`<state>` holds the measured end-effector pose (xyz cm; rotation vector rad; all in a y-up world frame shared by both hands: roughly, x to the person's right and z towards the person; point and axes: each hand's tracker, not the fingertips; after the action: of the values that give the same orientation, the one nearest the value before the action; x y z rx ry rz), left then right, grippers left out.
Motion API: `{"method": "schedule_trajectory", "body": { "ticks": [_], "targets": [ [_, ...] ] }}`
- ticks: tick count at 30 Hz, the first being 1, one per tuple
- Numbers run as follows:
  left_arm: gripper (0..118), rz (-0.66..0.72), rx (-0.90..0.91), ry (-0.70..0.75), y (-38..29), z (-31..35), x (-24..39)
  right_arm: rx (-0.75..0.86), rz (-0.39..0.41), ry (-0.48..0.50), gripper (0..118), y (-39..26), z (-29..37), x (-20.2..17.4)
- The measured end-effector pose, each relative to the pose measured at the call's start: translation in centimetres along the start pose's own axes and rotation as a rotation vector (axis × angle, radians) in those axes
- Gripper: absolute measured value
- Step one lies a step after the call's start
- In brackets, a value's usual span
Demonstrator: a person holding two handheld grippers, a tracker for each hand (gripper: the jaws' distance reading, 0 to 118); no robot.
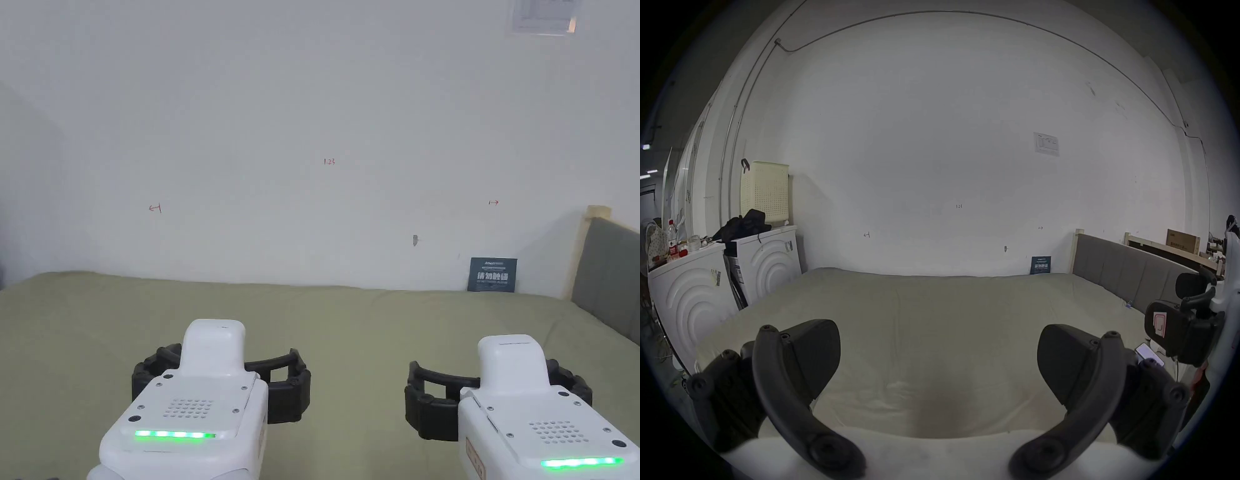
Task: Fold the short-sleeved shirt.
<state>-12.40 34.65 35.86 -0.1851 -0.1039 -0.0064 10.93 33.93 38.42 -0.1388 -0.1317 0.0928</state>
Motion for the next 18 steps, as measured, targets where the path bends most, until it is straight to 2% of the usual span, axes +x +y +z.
{"method": "schedule_trajectory", "body": {
  "ticks": [7,13,16,18],
  "targets": [
    [118,-0.007,0.005,-0.003,0.16,0.13,-0.13,0.017,-0.006,-0.008,118,-0.25,0.10,-0.15],
    [118,-0.005,0.007,-0.012,0.28,0.31,-0.29,-0.030,-0.074,0.095,118,0.06,0.34,0.36],
    [118,-0.007,0.005,-0.015,0.35,0.37,-0.29,-0.041,-0.085,0.079,118,0.28,0.43,0.40],
    [118,-0.008,0.005,-0.016,0.43,0.41,-0.30,-0.042,-0.064,0.037,118,0.35,0.49,0.21]
  ]
}}
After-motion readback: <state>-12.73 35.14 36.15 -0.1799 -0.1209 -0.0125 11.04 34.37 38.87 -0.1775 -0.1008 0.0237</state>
